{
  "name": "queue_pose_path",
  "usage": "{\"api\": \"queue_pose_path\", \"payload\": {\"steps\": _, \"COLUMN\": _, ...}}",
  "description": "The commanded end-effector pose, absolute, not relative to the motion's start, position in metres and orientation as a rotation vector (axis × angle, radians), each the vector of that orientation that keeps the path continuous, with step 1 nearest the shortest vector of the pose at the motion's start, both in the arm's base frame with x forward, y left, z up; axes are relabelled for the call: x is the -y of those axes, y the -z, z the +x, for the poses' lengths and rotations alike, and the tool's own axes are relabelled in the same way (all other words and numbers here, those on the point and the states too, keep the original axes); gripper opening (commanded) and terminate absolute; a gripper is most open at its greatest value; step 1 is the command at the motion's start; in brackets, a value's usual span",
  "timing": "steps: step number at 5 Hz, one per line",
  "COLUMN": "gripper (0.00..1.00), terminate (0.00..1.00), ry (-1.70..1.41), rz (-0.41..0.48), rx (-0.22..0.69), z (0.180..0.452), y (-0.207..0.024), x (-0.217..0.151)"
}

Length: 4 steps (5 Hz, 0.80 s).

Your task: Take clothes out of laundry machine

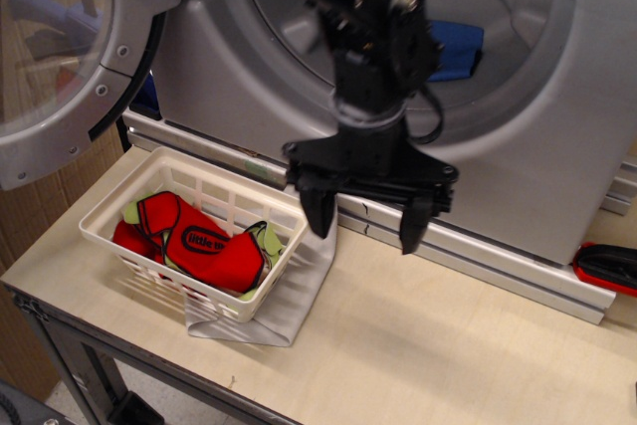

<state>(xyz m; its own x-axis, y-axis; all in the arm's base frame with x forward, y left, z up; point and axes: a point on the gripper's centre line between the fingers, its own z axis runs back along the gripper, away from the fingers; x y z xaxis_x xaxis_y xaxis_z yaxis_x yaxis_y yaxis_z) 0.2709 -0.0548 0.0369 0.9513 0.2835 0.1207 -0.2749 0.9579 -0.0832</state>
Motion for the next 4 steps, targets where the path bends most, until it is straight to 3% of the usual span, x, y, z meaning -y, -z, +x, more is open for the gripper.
{"api": "queue_pose_path", "payload": {"steps": 1, "gripper": 1.00, "terminate": 0.00, "ry": -0.511, "rz": -0.098, "rx": 0.278, "z": 0.283, "y": -0.065, "x": 0.023}}
{"api": "queue_pose_path", "payload": {"steps": 2, "gripper": 1.00, "terminate": 0.00, "ry": -0.590, "rz": -0.175, "rx": 0.321, "z": 0.297, "y": -0.077, "x": 0.021}}
{"api": "queue_pose_path", "payload": {"steps": 3, "gripper": 1.00, "terminate": 0.00, "ry": -0.705, "rz": -0.201, "rx": 0.350, "z": 0.313, "y": -0.089, "x": 0.016}}
{"api": "queue_pose_path", "payload": {"steps": 4, "gripper": 1.00, "terminate": 0.00, "ry": -0.752, "rz": -0.219, "rx": 0.434, "z": 0.330, "y": -0.096, "x": 0.014}}
